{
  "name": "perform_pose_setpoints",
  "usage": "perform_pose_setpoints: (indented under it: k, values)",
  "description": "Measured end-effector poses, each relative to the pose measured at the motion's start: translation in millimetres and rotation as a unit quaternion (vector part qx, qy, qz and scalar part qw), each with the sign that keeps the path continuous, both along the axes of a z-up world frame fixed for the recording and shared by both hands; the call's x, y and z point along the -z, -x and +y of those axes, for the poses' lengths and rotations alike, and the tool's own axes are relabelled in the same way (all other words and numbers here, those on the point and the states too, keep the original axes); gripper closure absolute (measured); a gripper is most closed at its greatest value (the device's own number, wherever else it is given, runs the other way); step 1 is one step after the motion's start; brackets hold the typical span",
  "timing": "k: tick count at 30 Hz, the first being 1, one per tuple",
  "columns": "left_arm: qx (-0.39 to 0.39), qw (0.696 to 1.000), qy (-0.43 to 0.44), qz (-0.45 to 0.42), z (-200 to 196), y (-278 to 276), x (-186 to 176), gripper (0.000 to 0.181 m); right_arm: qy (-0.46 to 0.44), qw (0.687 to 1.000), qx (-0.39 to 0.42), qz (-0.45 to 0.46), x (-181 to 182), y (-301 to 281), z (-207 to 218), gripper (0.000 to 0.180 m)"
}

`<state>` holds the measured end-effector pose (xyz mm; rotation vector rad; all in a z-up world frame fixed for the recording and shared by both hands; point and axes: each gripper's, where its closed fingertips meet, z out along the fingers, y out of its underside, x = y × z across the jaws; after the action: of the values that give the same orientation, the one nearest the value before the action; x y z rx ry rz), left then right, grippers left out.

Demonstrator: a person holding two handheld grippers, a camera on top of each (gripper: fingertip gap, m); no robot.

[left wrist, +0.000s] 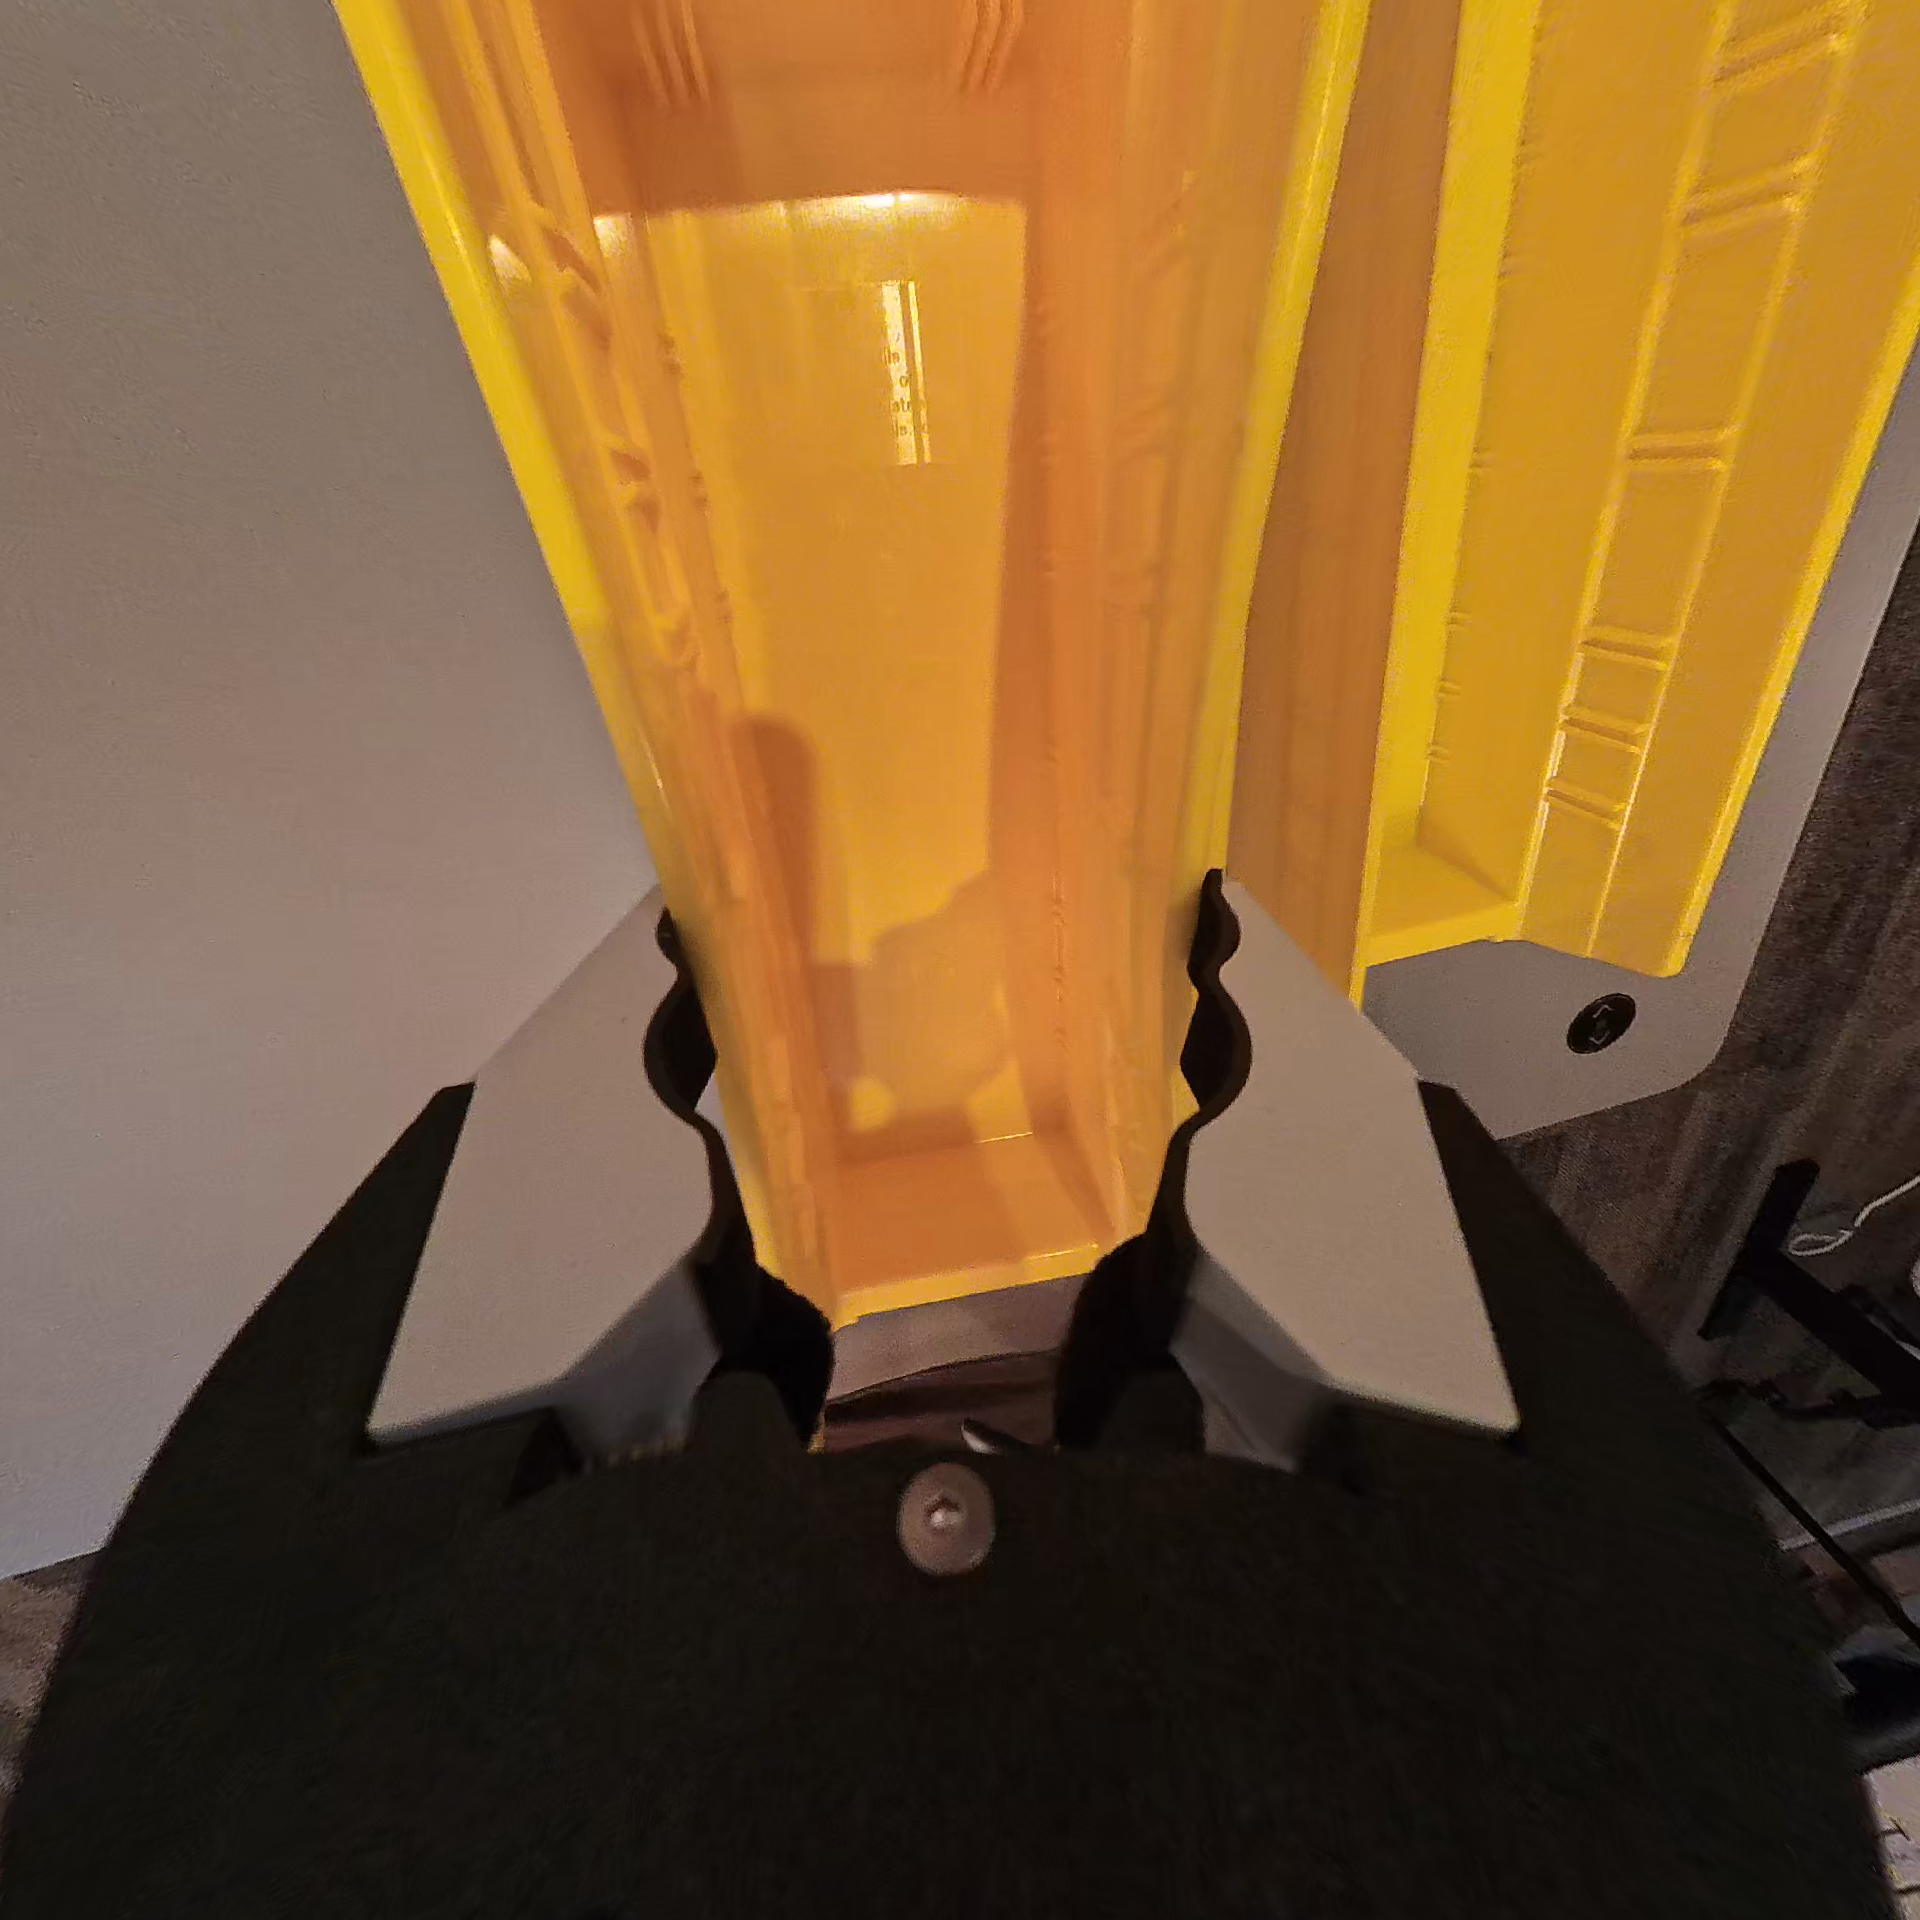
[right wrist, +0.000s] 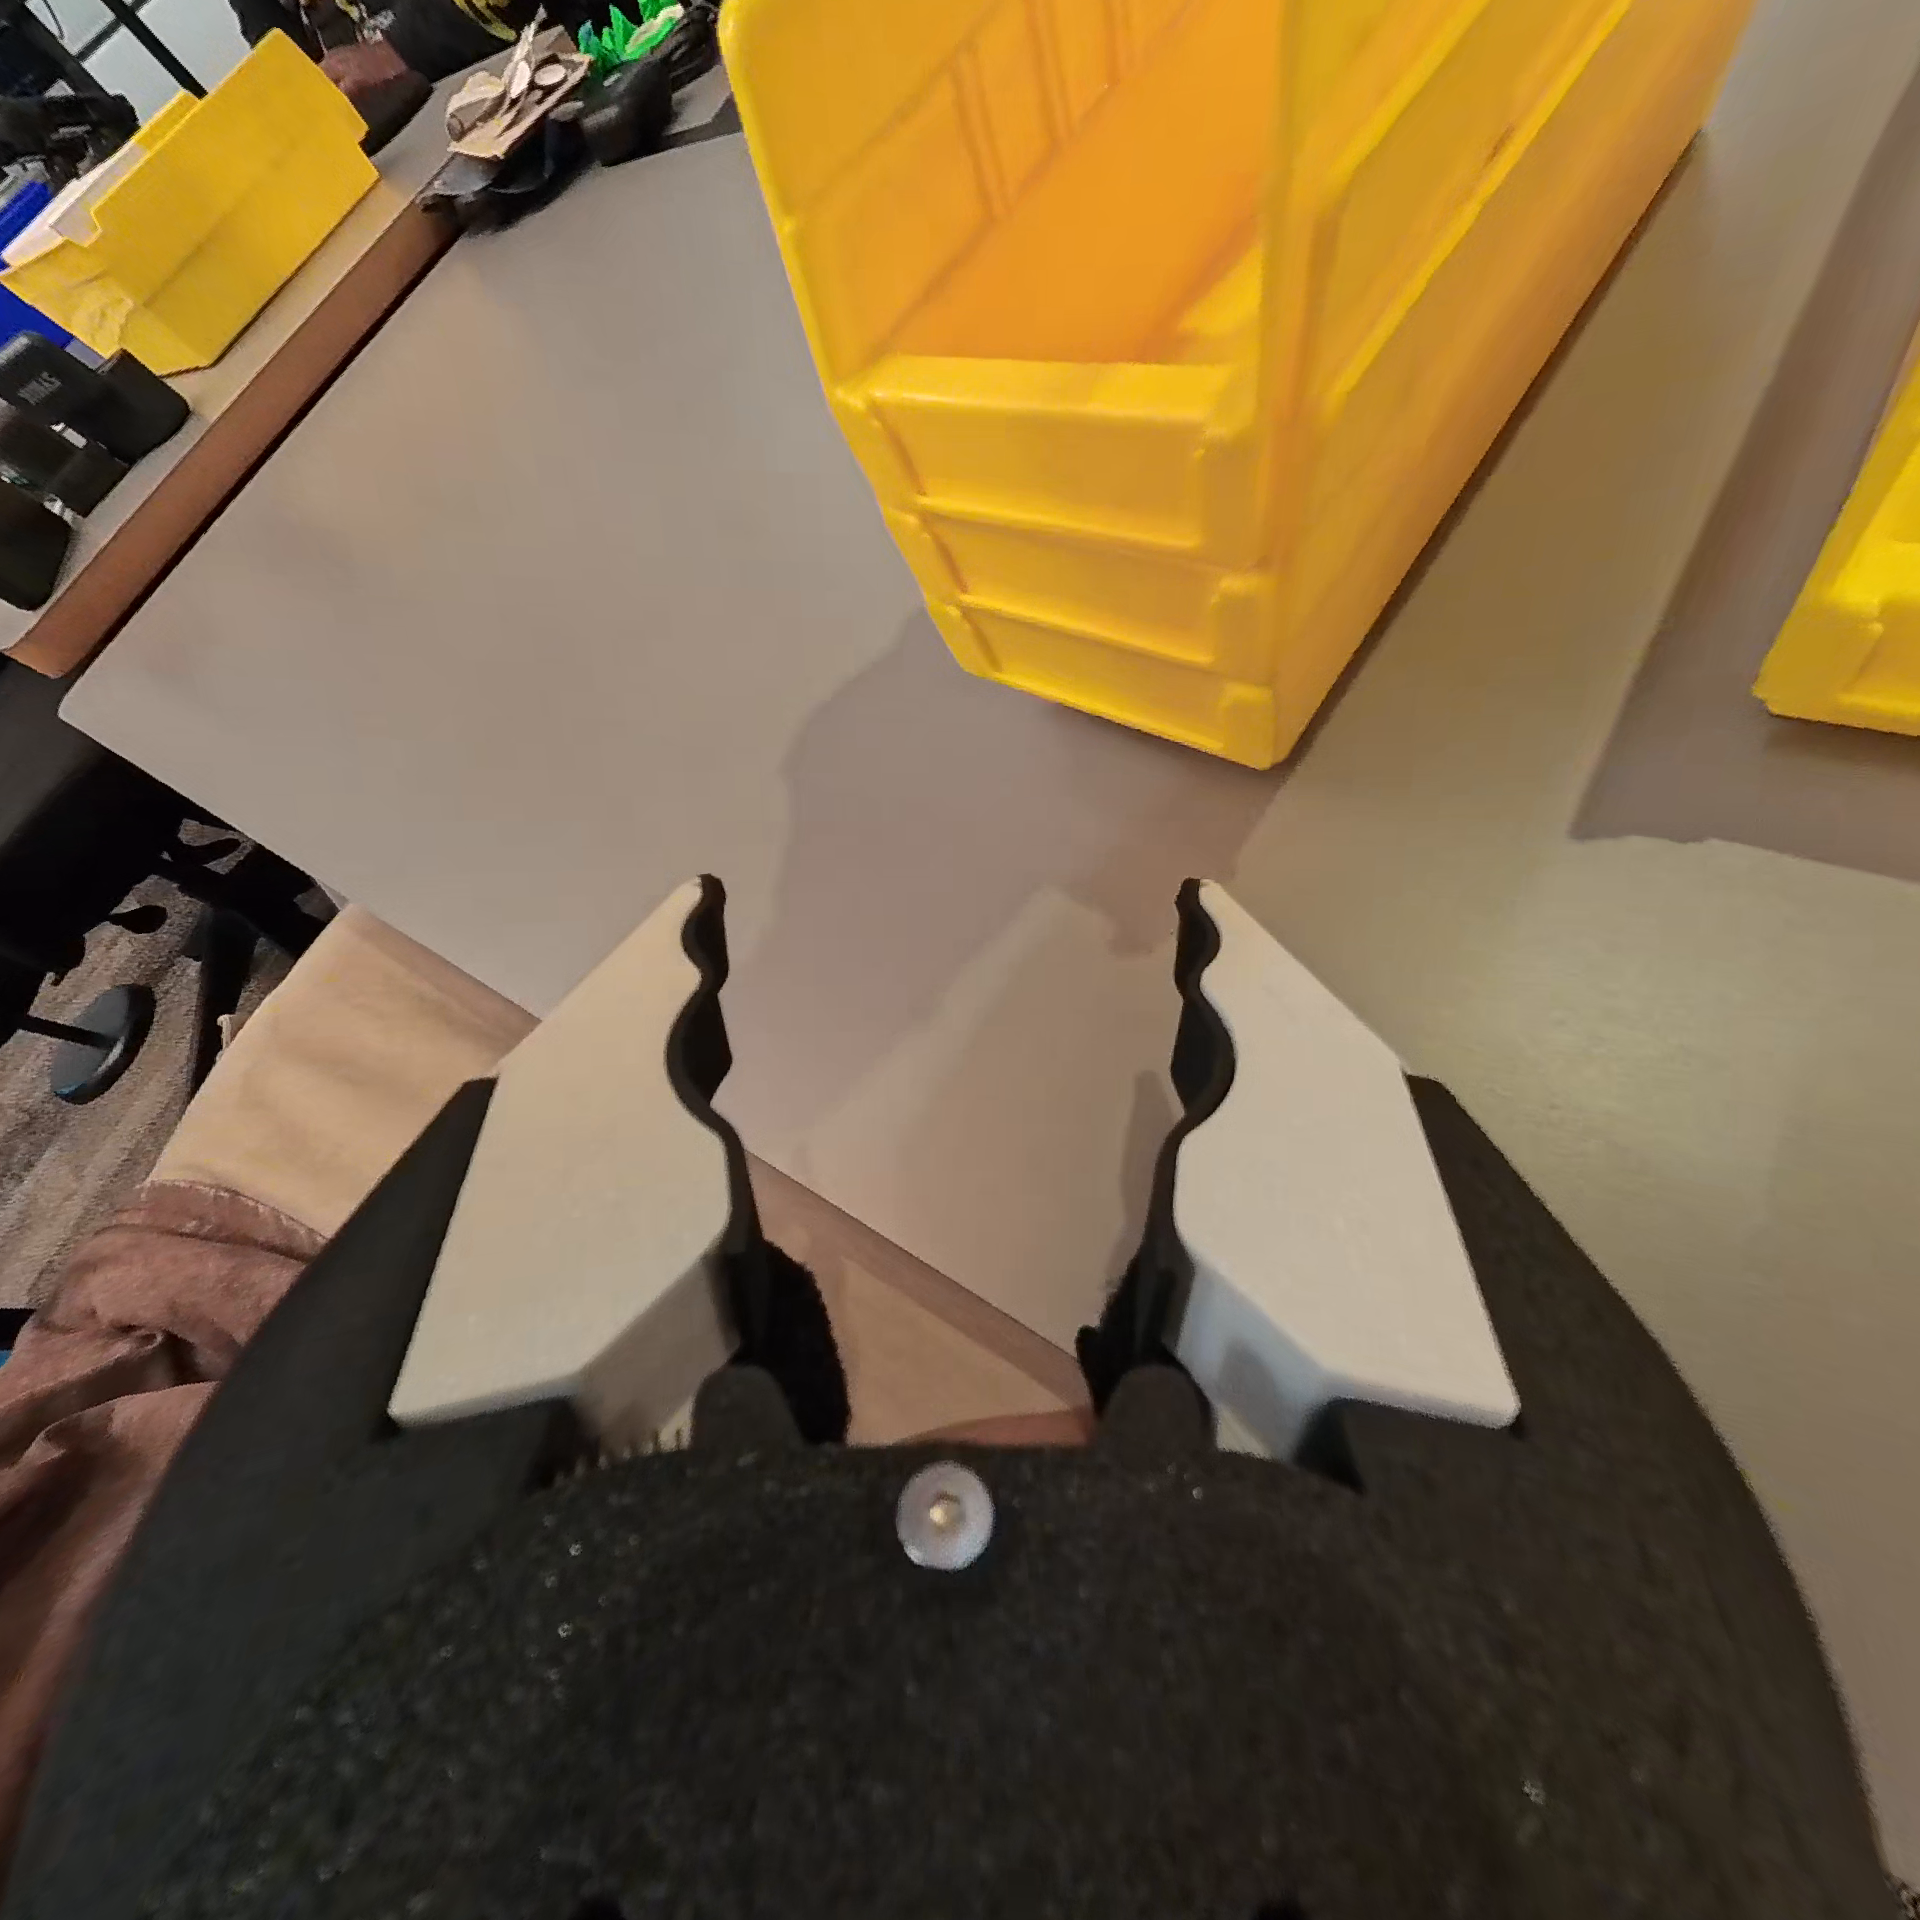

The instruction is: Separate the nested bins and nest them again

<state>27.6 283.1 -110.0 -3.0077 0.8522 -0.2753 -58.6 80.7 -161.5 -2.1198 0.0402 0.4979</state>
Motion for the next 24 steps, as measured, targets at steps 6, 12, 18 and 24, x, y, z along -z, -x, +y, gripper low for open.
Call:
perform_pose_setpoints:
  k: [6, 12, 18, 24]
  values:
    - [0.012, 1.000, -0.012, 0.014, -2.1, -5.4, -3.9, 0.089, 0.004, 1.000, -0.001, -0.004, 2.0, -0.3, -0.9, 0.093]
    - [0.029, 0.998, -0.046, 0.035, 8.4, -0.8, -8.1, 0.091, 0.011, 1.000, -0.001, -0.005, 4.6, -1.0, -0.9, 0.094]
    - [-0.011, 0.999, -0.018, -0.035, 14.4, -4.2, -16.0, 0.091, 0.015, 1.000, -0.003, -0.006, 6.1, -0.7, -0.8, 0.094]
    - [-0.007, 0.999, -0.041, 0.009, 20.6, 8.9, -13.0, 0.088, 0.022, 1.000, -0.008, -0.007, 9.1, 1.8, -0.6, 0.094]
